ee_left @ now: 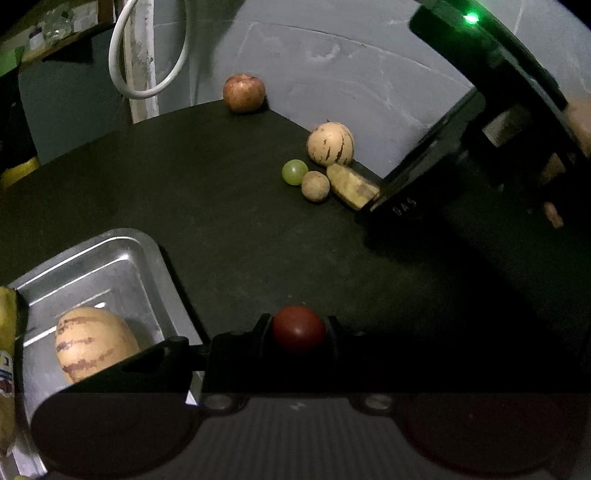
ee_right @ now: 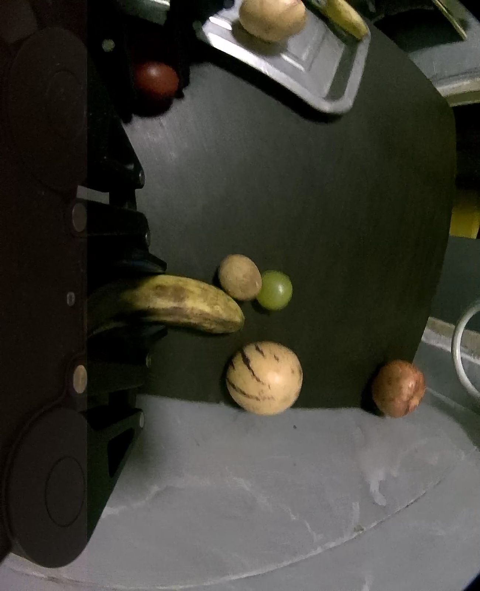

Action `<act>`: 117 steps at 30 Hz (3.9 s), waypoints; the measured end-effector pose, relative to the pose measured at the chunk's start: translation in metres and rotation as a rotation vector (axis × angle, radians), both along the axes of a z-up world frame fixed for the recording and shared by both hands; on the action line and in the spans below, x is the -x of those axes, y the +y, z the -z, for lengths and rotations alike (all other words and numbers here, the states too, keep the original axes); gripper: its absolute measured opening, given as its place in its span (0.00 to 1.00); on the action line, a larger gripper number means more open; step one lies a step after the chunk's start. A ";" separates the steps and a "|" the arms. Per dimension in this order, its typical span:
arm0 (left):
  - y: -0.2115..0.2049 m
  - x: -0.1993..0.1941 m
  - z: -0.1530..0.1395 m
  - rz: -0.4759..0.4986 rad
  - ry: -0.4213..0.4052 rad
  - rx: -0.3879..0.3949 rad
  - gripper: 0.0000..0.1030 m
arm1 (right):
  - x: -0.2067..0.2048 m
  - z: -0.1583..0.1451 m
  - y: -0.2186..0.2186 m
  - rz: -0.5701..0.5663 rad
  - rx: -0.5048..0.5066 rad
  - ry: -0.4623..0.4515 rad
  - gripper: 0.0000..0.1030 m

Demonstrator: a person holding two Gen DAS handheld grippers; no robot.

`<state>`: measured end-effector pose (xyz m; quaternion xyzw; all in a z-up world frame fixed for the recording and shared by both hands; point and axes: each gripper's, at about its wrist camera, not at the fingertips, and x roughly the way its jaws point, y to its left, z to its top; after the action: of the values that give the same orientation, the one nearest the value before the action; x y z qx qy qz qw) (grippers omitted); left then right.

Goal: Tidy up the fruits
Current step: 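Carry the banana and tomato over the metal tray with both tools, then lower banana and tomato onto the tray and open both tools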

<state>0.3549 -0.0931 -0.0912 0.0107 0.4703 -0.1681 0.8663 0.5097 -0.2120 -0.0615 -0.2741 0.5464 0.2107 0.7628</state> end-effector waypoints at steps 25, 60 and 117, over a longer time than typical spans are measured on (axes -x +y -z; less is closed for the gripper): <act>0.050 0.060 -0.042 -0.152 0.003 0.158 0.31 | 0.119 -0.039 -0.018 0.244 -0.424 -0.004 0.30; 0.177 0.138 -0.036 -0.463 0.065 0.124 0.31 | 0.205 -0.025 0.108 0.082 -0.425 0.065 0.30; 0.176 0.197 -0.068 -0.707 0.115 -0.002 0.99 | 0.248 -0.049 0.057 -0.054 -0.475 0.007 0.99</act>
<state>0.1579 0.0827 -0.0230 -0.1612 0.4932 0.1421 0.8430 0.2618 -0.1552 -0.0121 -0.1007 0.4767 0.3547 0.7980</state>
